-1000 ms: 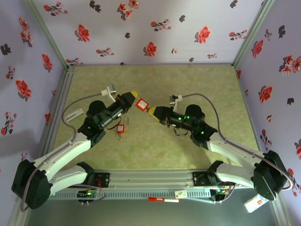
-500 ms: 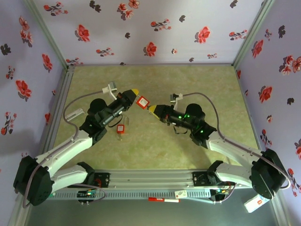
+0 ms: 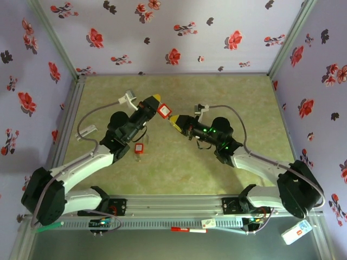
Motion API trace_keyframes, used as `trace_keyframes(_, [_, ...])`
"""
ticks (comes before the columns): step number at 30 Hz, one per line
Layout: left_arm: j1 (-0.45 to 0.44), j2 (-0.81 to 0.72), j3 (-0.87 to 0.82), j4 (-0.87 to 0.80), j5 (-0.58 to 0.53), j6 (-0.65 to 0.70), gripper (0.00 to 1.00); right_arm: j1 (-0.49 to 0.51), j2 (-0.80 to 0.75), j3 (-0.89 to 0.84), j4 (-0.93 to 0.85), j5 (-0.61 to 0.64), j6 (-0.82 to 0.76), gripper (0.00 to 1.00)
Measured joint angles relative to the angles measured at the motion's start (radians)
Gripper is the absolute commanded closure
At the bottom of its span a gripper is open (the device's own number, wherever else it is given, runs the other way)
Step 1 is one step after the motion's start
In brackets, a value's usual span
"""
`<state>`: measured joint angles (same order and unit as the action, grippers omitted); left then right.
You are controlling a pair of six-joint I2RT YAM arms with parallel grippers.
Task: Unlock with the key
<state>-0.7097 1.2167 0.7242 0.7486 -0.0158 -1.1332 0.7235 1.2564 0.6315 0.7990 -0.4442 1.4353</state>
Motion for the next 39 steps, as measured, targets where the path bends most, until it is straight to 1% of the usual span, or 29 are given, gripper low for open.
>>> trace_keyframes(3, [-0.005,0.014,0.004,0.039,-0.018,0.005,1.0,-0.007,0.009,0.019,0.009,-0.002,0.005,1.0])
trace_keyframes(8, [-0.017,-0.001,0.005,0.058,-0.019,0.011,1.0,-0.008,-0.026,0.031,-0.029,-0.003,-0.021,1.0])
trace_keyframes(13, [-0.022,-0.016,0.005,0.089,-0.029,0.011,1.0,-0.011,-0.045,0.088,-0.118,-0.029,-0.064,1.0])
trace_keyframes(16, [-0.022,-0.034,0.0,0.093,-0.033,0.012,1.0,-0.012,-0.039,0.093,-0.096,-0.043,-0.043,1.0])
trace_keyframes(18, [-0.022,-0.049,-0.002,0.09,-0.039,0.021,1.0,-0.012,-0.024,0.087,-0.048,-0.047,-0.008,1.0])
trace_keyframes(21, [-0.016,-0.086,-0.001,0.054,-0.028,0.069,1.0,-0.009,-0.001,0.073,0.037,-0.052,0.068,1.0])
trace_keyframes(25, [-0.009,-0.146,0.018,-0.034,0.006,0.19,1.0,0.003,0.021,0.072,0.087,-0.065,0.174,1.0])
trace_keyframes(28, [0.007,-0.187,0.016,-0.067,0.045,0.267,1.0,0.013,0.042,0.072,0.126,-0.073,0.263,1.0])
trace_keyframes(34, [0.024,-0.255,-0.048,-0.083,0.098,0.385,1.0,0.016,0.084,0.054,0.171,-0.08,0.427,1.0])
trace_keyframes(39, [0.041,-0.286,-0.096,-0.076,0.132,0.447,1.0,0.016,0.114,0.049,0.173,-0.076,0.529,1.0])
